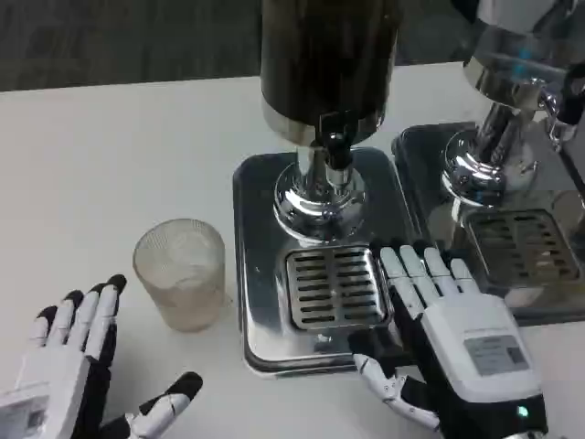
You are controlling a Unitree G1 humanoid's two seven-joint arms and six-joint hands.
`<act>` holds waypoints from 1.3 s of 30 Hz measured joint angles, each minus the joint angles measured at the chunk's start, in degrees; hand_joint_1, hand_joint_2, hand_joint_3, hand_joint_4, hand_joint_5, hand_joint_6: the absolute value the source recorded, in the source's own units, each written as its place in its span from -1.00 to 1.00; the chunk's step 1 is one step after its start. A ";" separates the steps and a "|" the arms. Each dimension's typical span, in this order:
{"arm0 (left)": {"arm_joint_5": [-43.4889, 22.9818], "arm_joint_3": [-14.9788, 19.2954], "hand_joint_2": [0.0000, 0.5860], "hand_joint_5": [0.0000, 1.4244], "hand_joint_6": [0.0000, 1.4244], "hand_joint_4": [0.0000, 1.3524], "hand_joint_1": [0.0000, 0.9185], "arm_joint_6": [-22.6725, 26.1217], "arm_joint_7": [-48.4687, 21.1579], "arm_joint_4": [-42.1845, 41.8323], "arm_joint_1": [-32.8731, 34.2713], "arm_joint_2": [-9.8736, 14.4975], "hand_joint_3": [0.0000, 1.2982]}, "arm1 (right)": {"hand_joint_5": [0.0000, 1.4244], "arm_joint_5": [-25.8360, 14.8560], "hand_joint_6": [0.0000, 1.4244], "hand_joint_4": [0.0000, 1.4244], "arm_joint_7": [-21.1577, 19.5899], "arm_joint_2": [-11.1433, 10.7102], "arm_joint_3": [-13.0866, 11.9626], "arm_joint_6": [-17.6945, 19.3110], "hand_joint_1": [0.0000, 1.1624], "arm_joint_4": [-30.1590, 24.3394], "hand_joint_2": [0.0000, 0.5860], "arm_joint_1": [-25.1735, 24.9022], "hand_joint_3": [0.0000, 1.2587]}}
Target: Grasp the cup under the faucet to collect the drink, then remove the cup.
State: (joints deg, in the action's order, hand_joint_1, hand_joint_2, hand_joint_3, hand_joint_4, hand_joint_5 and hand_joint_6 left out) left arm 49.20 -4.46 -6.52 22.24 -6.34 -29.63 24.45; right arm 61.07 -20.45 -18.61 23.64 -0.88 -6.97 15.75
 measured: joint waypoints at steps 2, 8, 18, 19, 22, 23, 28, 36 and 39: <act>0.00 0.00 -0.44 -1.00 -1.00 -1.00 -1.00 0.00 0.00 0.00 0.00 -0.01 -1.00 | -1.00 -0.02 -1.00 -1.00 0.00 0.00 0.00 0.00 -0.81 0.00 0.43 0.00 -1.00; -0.02 -0.01 -0.44 -1.00 -1.00 -1.00 -1.00 0.00 0.00 0.00 0.01 -0.01 -1.00 | -1.00 -0.14 -1.00 -1.00 0.00 0.06 0.00 0.00 -0.80 0.00 0.44 0.00 -1.00; -3.59 1.58 -0.65 -1.00 -1.00 -1.00 -1.00 -1.91 0.44 0.19 0.48 -0.25 -1.00 | -1.00 -0.13 -1.00 -1.00 0.05 0.10 -0.08 -0.18 -0.80 0.21 0.44 -0.40 -1.00; -4.46 2.44 -0.69 -1.00 -1.00 -1.00 -1.00 -2.66 0.87 0.34 0.80 -0.09 -1.00 | -1.00 -0.05 -1.00 -1.00 0.13 0.12 -0.05 -0.33 -0.80 0.21 0.44 -0.70 -1.00; -6.29 4.56 -0.81 -1.00 -1.00 -1.00 -1.00 -4.64 1.99 1.01 1.68 0.53 -1.00 | -1.00 0.37 -1.00 -1.00 0.47 0.24 0.24 -0.48 -0.80 0.17 0.44 -1.28 -1.00; -6.49 4.87 -0.86 -1.00 -1.00 -1.00 -1.00 -5.06 2.12 1.33 2.04 0.59 -1.00 | -1.00 0.42 -1.00 -1.00 0.56 0.30 0.32 -0.59 -0.79 0.17 0.44 -1.28 -1.00; -13.04 7.06 -1.00 -1.00 -1.00 -1.00 -1.00 -10.90 1.61 6.72 6.79 2.21 -1.00 | -1.00 1.10 -1.00 -1.00 0.80 1.47 1.16 -2.55 -0.78 -0.03 0.43 -1.17 -1.00; -22.94 7.83 -1.00 -1.00 -1.00 -1.00 -1.00 -17.51 -3.43 18.24 15.64 2.70 -1.00 | -1.00 1.75 -1.00 -1.00 0.79 2.85 1.86 -4.88 -0.76 -0.42 0.42 -0.06 -1.00; -23.82 7.50 -1.00 -1.00 -1.00 -1.00 -1.00 -19.04 -5.05 20.16 16.86 2.72 -1.00 | -1.00 1.98 -1.00 -1.00 0.79 2.94 1.91 -5.46 -0.76 -0.54 0.42 0.37 -1.00</act>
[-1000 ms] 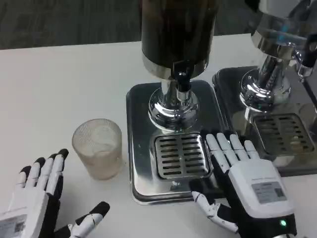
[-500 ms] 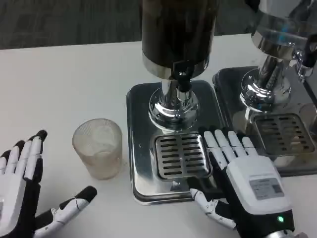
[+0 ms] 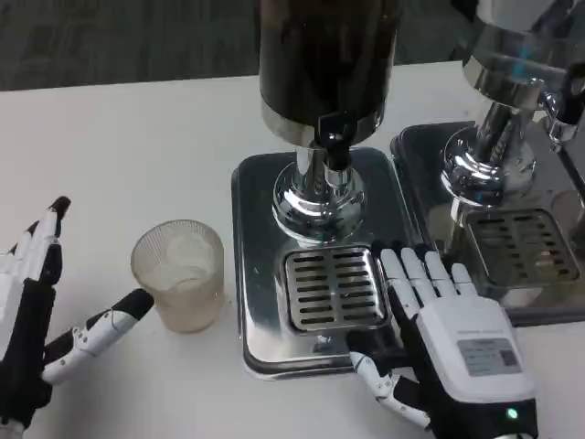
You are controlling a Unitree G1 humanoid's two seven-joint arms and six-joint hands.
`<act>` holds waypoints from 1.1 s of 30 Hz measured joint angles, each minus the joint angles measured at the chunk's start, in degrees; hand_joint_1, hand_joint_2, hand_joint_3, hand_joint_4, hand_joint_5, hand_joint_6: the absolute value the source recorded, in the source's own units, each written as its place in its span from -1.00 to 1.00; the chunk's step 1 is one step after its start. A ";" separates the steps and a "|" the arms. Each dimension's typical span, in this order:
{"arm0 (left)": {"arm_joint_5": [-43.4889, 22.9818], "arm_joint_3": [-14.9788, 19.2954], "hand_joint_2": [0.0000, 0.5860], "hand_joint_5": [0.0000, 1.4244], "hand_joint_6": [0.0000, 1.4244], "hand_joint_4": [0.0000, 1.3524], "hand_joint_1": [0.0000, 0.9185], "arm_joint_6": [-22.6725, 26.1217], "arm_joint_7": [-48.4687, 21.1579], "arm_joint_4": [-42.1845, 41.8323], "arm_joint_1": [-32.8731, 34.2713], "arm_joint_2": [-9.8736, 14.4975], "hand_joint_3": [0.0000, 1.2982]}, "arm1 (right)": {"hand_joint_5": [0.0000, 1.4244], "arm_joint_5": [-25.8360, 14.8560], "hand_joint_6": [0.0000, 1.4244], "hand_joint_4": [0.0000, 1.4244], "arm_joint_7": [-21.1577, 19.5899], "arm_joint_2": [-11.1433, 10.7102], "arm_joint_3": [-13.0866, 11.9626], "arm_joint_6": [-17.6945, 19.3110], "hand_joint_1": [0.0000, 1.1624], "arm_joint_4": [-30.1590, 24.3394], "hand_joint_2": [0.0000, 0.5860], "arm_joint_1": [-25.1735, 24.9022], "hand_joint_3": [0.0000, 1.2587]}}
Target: Grasp the cup under the faucet to collect the drink, then remove the cup.
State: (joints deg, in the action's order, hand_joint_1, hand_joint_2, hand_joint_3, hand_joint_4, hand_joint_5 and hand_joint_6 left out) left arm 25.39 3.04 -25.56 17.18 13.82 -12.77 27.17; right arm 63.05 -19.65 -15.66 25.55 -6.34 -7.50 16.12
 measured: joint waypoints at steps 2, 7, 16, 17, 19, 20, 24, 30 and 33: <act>-0.03 -0.37 -1.00 -1.00 -1.00 -1.00 -1.00 -0.75 -0.92 0.89 0.47 0.12 -1.00 | -1.00 0.00 -1.00 -1.00 0.00 0.06 0.00 -0.12 -0.76 -0.09 0.42 0.02 -1.00; 0.34 -1.70 -1.00 -1.00 -1.00 -1.00 -1.00 -3.26 -0.74 5.01 1.51 0.29 -1.00 | -1.00 -0.01 -1.00 -1.00 0.00 0.01 -0.02 -0.12 -0.75 -0.13 0.42 0.05 -1.00; 1.61 -2.92 -1.00 -1.00 -1.00 -1.00 -0.81 -7.58 4.88 14.25 5.22 -2.70 -1.00 | -1.00 -1.48 -1.00 -1.00 0.74 -0.68 -0.12 0.18 -0.76 -0.39 0.43 0.05 -1.00; 1.61 -3.14 -1.00 -1.00 -1.00 -1.00 -0.81 -7.70 5.17 14.81 5.84 -3.00 -1.00 | -1.00 -1.58 -1.00 -1.00 0.82 -0.69 -0.13 0.19 -0.76 -0.40 0.43 0.05 -1.00; 1.60 -3.78 -1.00 -1.00 -1.00 -1.00 -0.80 -8.41 5.59 16.63 7.50 -3.63 -1.00 | -1.00 -1.70 -1.00 -1.00 1.16 -0.67 -0.07 0.25 -0.77 -0.41 0.44 0.02 -1.00; 1.61 -4.07 -1.00 -1.00 -1.00 -1.00 -0.79 -8.94 5.78 17.71 8.26 -3.88 -1.00 | -1.00 -1.71 -1.00 -1.00 1.18 -0.63 -0.03 0.26 -0.77 -0.41 0.44 0.02 -1.00; 1.29 -4.42 -1.00 -1.00 -1.00 -1.00 -0.76 -10.78 6.09 20.98 9.68 -4.36 -1.00 | -1.00 -1.73 -0.98 -1.00 1.30 -0.56 -0.03 0.25 -0.79 -0.41 0.41 0.02 -1.00; 0.74 -5.93 -0.99 -0.97 -0.98 -1.00 -0.66 -10.98 5.19 26.49 11.69 -4.76 -1.00 | -1.00 -1.72 -0.96 -1.00 1.30 -0.06 -0.03 0.07 -0.87 -0.43 0.36 0.05 -1.00; -0.09 -6.41 -0.98 -0.88 -0.91 -1.00 -0.63 -11.20 4.59 28.56 13.04 -4.75 -1.00 | -1.00 -1.79 -0.90 -1.00 1.28 0.03 -0.04 0.07 -0.99 -0.43 0.28 0.08 -1.00</act>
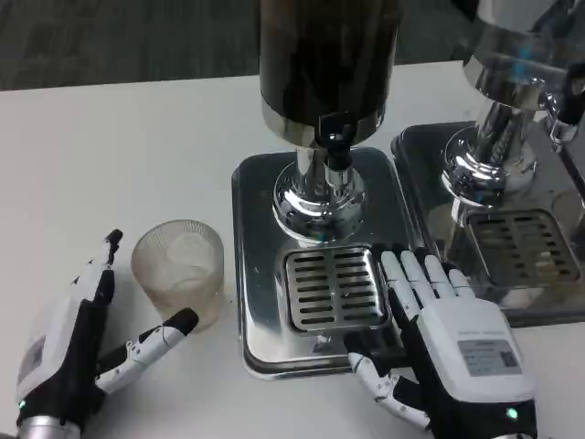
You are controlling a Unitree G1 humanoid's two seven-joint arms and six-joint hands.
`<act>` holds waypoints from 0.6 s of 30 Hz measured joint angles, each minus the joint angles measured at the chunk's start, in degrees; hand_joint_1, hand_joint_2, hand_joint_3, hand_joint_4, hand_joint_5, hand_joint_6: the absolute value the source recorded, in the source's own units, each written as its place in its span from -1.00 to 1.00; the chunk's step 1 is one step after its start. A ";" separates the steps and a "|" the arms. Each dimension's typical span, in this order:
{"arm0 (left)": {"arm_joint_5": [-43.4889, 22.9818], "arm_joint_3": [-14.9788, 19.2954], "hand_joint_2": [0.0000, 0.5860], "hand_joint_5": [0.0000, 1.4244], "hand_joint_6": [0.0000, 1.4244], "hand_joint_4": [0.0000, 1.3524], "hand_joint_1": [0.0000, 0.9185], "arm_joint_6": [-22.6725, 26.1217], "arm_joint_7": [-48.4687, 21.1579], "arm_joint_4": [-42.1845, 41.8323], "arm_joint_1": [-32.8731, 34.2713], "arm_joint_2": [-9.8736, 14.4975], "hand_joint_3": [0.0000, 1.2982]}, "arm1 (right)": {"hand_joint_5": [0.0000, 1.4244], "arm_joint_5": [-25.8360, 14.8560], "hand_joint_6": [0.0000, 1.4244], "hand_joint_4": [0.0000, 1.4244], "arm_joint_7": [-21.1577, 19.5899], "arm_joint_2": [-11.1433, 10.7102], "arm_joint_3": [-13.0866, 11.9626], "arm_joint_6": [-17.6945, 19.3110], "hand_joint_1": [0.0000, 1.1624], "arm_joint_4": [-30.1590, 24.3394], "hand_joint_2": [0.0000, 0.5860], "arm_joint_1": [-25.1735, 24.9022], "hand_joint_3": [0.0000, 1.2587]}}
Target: Grasp the cup under the faucet to collect the drink, then remove the cup.
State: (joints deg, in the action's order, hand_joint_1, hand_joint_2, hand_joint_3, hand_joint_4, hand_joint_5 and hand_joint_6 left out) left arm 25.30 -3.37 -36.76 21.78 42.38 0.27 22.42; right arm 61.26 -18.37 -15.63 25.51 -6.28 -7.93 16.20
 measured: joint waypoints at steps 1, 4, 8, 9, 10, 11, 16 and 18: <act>-0.15 -0.04 -0.99 -0.87 -0.90 -1.00 -0.60 -0.14 -0.06 0.41 0.40 0.00 -1.00 | -1.00 -0.09 -0.90 -1.00 -0.01 0.03 0.00 0.01 -1.00 0.00 0.28 0.01 -1.00; -0.25 -0.21 -0.99 -0.85 -0.88 -1.00 -0.60 -0.51 -0.09 1.64 2.01 0.07 -1.00 | -1.00 -0.35 -0.88 -1.00 -0.07 0.11 -0.01 0.07 -1.00 0.00 0.29 0.03 -1.00; -0.32 -0.75 -1.00 -0.83 -0.83 -1.00 -0.59 -1.37 -0.31 2.71 3.07 -0.07 -1.00 | -1.00 -0.35 -0.87 -1.00 -0.19 0.52 -0.01 0.09 -1.00 0.00 0.34 0.04 -1.00; -0.40 -0.85 -0.99 -0.81 -0.81 -1.00 -0.59 -1.59 -0.34 3.05 3.27 -0.14 -1.00 | -1.00 -0.35 -0.87 -1.00 -0.19 0.59 -0.02 0.09 -1.00 0.00 0.34 0.06 -1.00; -0.82 -0.95 -0.99 -0.79 -0.79 -1.00 -0.59 -2.01 -0.51 3.63 3.89 -0.19 -1.00 | -1.00 -0.35 -0.86 -1.00 -0.19 0.61 -0.03 0.07 -1.00 0.00 0.34 0.07 -1.00; -1.08 -1.13 -0.99 -0.78 -0.77 -1.00 -0.59 -2.20 -0.70 4.09 4.42 -0.19 -1.00 | -1.00 -0.35 -0.84 -1.00 -0.19 0.66 -0.03 0.07 -0.99 0.00 0.35 0.07 -1.00; -1.06 -2.47 -1.00 -0.73 -0.72 -1.00 -0.58 -3.18 -1.23 5.35 6.11 -0.14 -1.00 | -1.00 -0.33 -0.82 -1.00 -0.19 1.09 -0.01 0.05 -0.99 0.00 0.35 0.09 -0.99; -1.23 -2.58 -1.00 -0.70 -0.71 -1.00 -0.58 -3.74 -1.34 5.83 6.65 -0.15 -1.00 | -1.00 -0.31 -0.82 -1.00 -0.19 1.11 -0.02 0.05 -0.98 0.00 0.35 0.17 -0.99</act>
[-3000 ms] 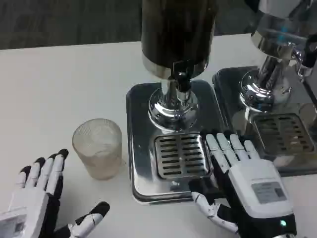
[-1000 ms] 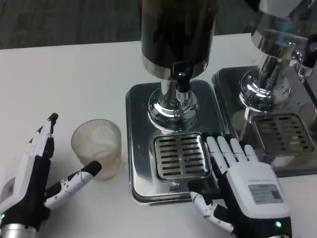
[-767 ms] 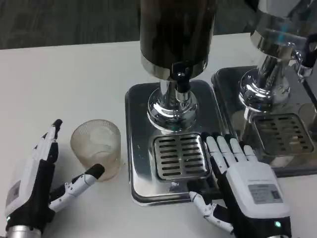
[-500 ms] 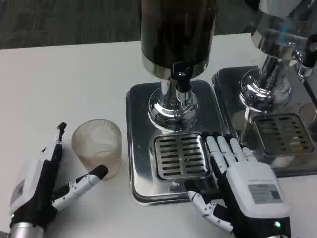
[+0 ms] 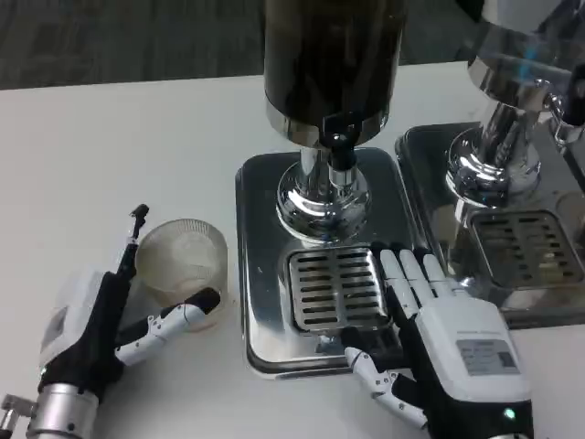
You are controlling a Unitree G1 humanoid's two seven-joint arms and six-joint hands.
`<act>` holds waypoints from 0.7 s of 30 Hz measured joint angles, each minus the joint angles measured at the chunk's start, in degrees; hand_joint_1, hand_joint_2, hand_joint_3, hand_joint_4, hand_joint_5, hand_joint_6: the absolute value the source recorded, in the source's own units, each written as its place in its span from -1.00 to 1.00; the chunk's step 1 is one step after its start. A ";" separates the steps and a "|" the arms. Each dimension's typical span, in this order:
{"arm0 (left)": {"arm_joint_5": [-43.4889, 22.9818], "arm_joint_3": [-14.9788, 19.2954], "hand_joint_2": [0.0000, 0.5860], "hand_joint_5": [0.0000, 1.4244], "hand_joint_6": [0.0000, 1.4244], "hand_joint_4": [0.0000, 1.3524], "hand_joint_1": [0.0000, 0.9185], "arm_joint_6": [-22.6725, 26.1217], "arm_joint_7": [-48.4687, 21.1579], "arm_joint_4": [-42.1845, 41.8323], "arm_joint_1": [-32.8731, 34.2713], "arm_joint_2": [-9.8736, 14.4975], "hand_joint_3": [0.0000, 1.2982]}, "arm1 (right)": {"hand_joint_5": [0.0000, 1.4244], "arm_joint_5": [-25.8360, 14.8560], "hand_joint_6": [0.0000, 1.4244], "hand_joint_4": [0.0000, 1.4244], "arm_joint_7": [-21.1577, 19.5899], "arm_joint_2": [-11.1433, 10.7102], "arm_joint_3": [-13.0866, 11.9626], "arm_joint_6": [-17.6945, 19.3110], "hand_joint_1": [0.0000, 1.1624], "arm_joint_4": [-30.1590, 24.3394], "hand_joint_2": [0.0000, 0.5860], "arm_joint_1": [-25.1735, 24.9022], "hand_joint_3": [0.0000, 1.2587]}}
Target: Grasp the cup under the faucet to collect the drink, then remove the cup.
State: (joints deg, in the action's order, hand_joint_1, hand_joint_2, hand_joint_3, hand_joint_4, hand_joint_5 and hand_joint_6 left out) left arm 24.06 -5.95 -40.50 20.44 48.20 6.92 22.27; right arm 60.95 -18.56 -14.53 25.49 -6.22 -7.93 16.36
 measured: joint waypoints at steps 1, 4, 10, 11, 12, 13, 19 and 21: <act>0.01 -0.14 -1.00 -0.70 -0.69 -1.00 -0.58 -0.09 -0.15 0.29 0.18 0.01 -1.00 | -1.00 0.00 -0.82 -1.00 0.00 0.03 0.01 0.00 -0.98 0.00 0.36 0.01 -0.99; 0.03 -0.73 -1.00 -0.65 -0.64 -1.00 -0.58 -0.77 -0.15 0.99 0.62 0.02 -1.00 | -1.00 0.00 -0.79 -1.00 0.00 0.22 0.00 -0.04 -0.98 -0.02 0.36 0.12 -0.99; -0.79 -1.32 -0.98 -0.47 -0.43 -0.83 -0.55 -1.89 -0.16 2.10 1.39 0.02 -1.00 | -1.00 0.01 -0.79 -1.00 0.00 0.39 -0.01 -0.16 -0.98 -0.03 0.38 0.14 -0.99; -0.87 -1.54 -0.98 -0.43 -0.36 -0.79 -0.55 -2.08 -0.15 2.39 1.54 0.01 -1.00 | -1.00 0.01 -0.77 -1.00 0.00 0.44 0.00 -0.25 -0.97 -0.03 0.39 0.14 -0.99; -0.94 -1.61 -0.96 -0.36 -0.28 -0.74 -0.53 -2.35 -0.12 2.50 1.67 0.01 -1.00 | -1.00 0.01 -0.77 -1.00 0.00 0.45 0.00 -0.28 -0.97 -0.03 0.39 0.14 -0.99; -1.02 -1.63 -0.93 -0.29 -0.16 -0.69 -0.50 -2.41 -0.13 2.55 1.80 0.04 -0.96 | -1.00 0.01 -0.77 -1.00 0.00 0.46 0.00 -0.30 -0.97 -0.03 0.39 0.14 -0.99; -0.94 -1.87 -0.77 0.05 0.26 -0.30 -0.26 -2.97 0.68 2.80 1.92 0.00 -0.67 | -1.00 0.01 -0.77 -1.00 0.00 0.49 0.01 -0.38 -0.96 -0.03 0.40 0.13 -0.99; -0.95 -1.88 -0.73 0.09 0.32 -0.23 -0.21 -3.25 1.11 2.86 1.97 0.01 -0.60 | -1.00 0.01 -0.75 -1.00 0.00 0.53 0.00 -0.39 -0.95 -0.04 0.40 0.13 -0.99</act>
State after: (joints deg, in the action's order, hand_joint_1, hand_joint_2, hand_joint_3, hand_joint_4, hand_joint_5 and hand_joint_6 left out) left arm 23.11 -7.83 -43.75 21.55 51.06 8.89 22.28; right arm 60.96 -18.56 -14.00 25.50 -6.61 -7.98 16.49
